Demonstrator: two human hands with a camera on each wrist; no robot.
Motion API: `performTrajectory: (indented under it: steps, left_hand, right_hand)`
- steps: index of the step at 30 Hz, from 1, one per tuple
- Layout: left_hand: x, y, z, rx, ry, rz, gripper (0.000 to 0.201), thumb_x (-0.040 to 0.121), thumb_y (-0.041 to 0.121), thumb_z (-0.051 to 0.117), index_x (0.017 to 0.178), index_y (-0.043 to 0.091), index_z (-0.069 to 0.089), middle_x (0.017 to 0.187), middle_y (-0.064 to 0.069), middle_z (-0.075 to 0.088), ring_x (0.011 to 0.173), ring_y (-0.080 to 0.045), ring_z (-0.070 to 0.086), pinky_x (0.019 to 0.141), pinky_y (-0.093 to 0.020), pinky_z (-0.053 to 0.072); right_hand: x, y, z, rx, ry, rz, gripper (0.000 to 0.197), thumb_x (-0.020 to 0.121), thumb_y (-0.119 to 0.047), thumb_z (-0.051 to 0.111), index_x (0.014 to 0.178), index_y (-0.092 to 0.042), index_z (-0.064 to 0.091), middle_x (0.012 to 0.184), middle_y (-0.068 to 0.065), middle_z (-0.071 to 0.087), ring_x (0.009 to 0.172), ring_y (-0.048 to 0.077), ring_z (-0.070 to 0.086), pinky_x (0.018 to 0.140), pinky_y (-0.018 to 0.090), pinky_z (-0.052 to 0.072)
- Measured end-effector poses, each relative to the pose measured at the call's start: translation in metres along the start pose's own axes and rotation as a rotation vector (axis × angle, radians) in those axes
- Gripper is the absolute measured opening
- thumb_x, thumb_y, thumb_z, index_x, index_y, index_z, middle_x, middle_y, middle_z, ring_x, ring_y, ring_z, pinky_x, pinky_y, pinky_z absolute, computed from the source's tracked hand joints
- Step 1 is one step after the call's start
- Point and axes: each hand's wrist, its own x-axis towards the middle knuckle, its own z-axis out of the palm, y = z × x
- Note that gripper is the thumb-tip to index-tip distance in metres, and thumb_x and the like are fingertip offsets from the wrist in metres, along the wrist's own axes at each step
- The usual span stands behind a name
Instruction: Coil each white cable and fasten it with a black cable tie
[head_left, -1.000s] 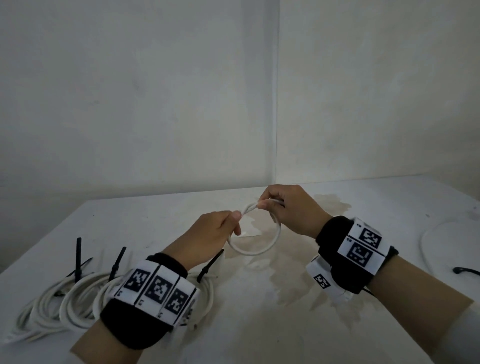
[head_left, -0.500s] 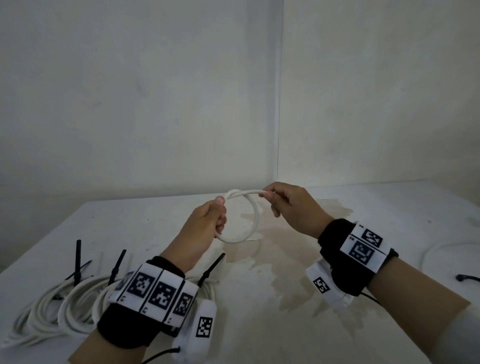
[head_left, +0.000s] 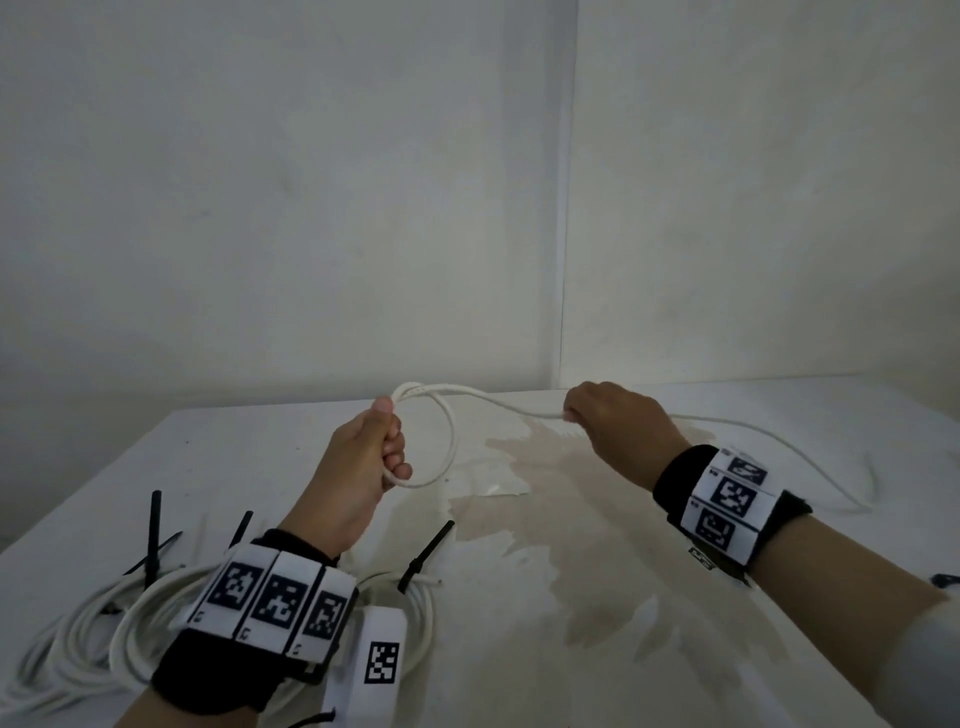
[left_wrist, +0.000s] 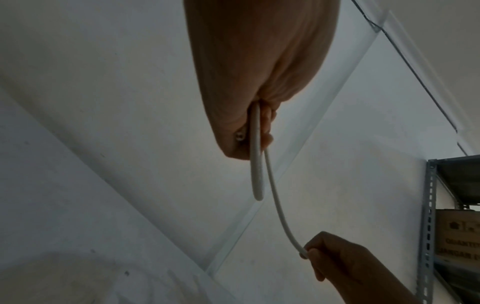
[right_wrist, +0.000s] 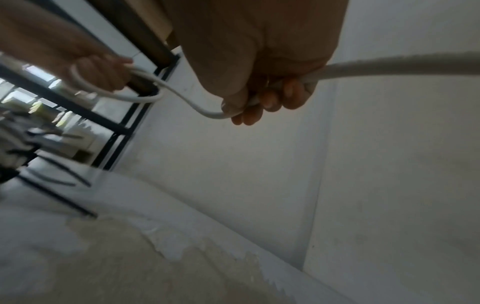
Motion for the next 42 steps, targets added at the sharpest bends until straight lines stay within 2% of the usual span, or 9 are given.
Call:
performTrajectory:
  steps: [8,11,14,18,20,24,27,31,42]
  left_hand:
    - [0.009,-0.002,-0.01,0.007,0.043,0.001,0.041,0.101,0.027,0.033,0.062,0.015,0.035,0.051,0.006,0.029,0.037,-0.003,0.03,0.039,-0.013,0.032]
    - [0.012,0.0,-0.002,0.007,0.038,0.009,0.04,0.1,0.027,0.033,0.063,0.015,0.036,0.05,0.007,0.03,0.039,-0.003,0.03,0.042,-0.015,0.032]
    - [0.014,0.002,0.009,0.025,0.034,0.029,0.039,0.1,0.027,0.033,0.063,0.015,0.036,0.052,0.006,0.03,0.043,-0.006,0.031,0.049,-0.019,0.031]
    - [0.012,-0.003,0.022,0.134,0.025,0.046,0.039,0.101,0.026,0.033,0.064,0.014,0.038,0.06,-0.001,0.037,0.055,-0.013,0.034,0.06,-0.025,0.035]
    - [0.009,-0.006,0.026,0.197,0.011,0.06,0.04,0.101,0.024,0.032,0.065,0.012,0.042,0.063,-0.004,0.045,0.059,-0.015,0.043,0.065,-0.027,0.041]
    - [0.003,-0.01,0.033,0.305,-0.026,0.083,0.04,0.101,0.024,0.031,0.065,0.01,0.044,0.063,-0.003,0.047,0.06,-0.015,0.048,0.058,-0.017,0.045]
    - [0.0,-0.015,0.037,0.388,-0.088,0.088,0.039,0.101,0.027,0.031,0.067,0.011,0.043,0.061,-0.005,0.043,0.061,-0.019,0.043,0.061,-0.03,0.039]
    - [-0.006,-0.015,0.037,0.457,-0.17,0.085,0.04,0.1,0.021,0.028,0.068,0.011,0.049,0.058,0.0,0.055,0.055,-0.01,0.051,0.054,-0.019,0.041]
    - [-0.017,-0.001,0.035,0.267,-0.27,-0.16,0.041,0.099,0.025,0.03,0.063,0.011,0.043,0.05,0.001,0.038,0.033,-0.007,0.025,0.036,-0.016,0.025]
  right_hand:
    - [0.003,-0.014,0.017,-0.013,0.016,-0.353,0.034,0.048,0.009,0.083,0.068,-0.009,0.062,0.064,0.004,0.057,0.051,0.019,0.053,0.042,0.019,0.037]
    - [0.007,-0.03,0.022,0.001,0.055,-0.482,0.026,0.056,0.006,0.079,0.069,-0.008,0.062,0.065,0.005,0.058,0.053,0.02,0.054,0.046,0.022,0.04]
    - [0.011,-0.046,0.022,0.049,0.114,-0.551,0.012,0.076,0.001,0.055,0.069,-0.007,0.059,0.065,0.006,0.057,0.054,0.021,0.053,0.047,0.025,0.044]
    - [0.015,-0.066,0.015,0.079,0.214,-0.571,0.036,0.093,-0.007,0.035,0.067,-0.006,0.06,0.064,0.006,0.056,0.054,0.021,0.05,0.05,0.027,0.04]
    - [0.016,-0.072,0.012,0.11,0.24,-0.571,0.046,0.099,-0.009,0.026,0.067,-0.006,0.059,0.063,0.006,0.055,0.053,0.02,0.047,0.053,0.025,0.034]
    - [0.016,-0.08,0.011,0.201,0.258,-0.557,0.021,0.083,-0.005,0.046,0.069,-0.003,0.061,0.067,0.009,0.059,0.052,0.021,0.049,0.051,0.027,0.038]
    - [0.015,-0.083,0.009,0.3,0.223,-0.556,0.011,0.08,-0.005,0.055,0.069,-0.004,0.058,0.066,0.009,0.058,0.057,0.018,0.046,0.055,0.023,0.034]
    - [0.019,-0.08,-0.002,0.499,0.16,-0.343,0.02,0.071,-0.019,0.063,0.07,-0.006,0.048,0.067,0.01,0.052,0.063,0.013,0.033,0.057,0.022,0.03]
    - [0.032,-0.038,-0.011,0.684,0.116,-0.091,0.017,0.079,-0.016,0.064,0.079,0.0,0.07,0.07,0.012,0.065,0.069,0.011,0.05,0.064,0.008,0.039]
